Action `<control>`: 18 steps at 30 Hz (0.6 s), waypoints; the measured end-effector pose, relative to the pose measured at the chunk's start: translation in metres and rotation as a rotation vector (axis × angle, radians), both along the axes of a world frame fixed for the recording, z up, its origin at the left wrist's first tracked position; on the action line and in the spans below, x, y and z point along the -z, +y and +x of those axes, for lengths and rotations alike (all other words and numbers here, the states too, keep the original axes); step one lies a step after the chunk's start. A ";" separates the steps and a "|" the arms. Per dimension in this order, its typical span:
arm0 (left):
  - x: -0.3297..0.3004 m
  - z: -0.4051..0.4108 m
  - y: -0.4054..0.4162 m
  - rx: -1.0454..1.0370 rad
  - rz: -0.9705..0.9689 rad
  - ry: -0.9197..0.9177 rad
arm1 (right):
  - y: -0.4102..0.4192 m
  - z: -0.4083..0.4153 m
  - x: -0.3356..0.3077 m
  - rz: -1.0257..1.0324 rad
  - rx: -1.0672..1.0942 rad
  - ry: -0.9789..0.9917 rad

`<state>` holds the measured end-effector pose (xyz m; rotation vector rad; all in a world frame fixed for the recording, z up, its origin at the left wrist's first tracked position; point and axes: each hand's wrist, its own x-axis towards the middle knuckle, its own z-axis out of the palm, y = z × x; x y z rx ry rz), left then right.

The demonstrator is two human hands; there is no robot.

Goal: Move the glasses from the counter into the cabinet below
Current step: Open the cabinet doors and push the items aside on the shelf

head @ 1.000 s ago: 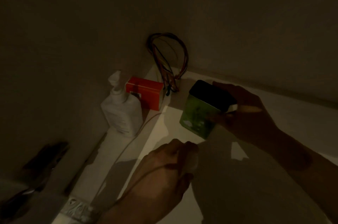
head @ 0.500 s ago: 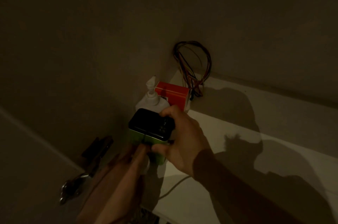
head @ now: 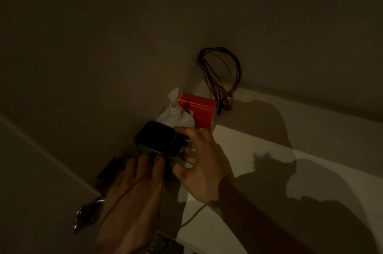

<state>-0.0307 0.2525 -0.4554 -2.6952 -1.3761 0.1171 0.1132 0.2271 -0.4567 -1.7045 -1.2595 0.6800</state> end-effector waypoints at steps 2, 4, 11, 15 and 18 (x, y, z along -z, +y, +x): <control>-0.006 0.001 0.001 -0.017 -0.008 0.002 | -0.001 -0.002 0.002 0.017 0.005 -0.032; -0.010 -0.001 -0.001 -0.018 -0.018 0.008 | -0.004 -0.001 0.006 0.019 0.002 -0.015; -0.013 0.017 -0.030 0.372 -0.031 -0.354 | -0.064 0.056 0.029 -0.126 0.215 -0.357; 0.015 0.076 -0.053 0.437 -0.352 -0.268 | -0.119 0.117 0.039 -0.611 0.344 -0.409; 0.041 0.126 -0.058 0.461 -0.419 -0.245 | -0.158 0.150 0.040 -0.859 0.399 -0.497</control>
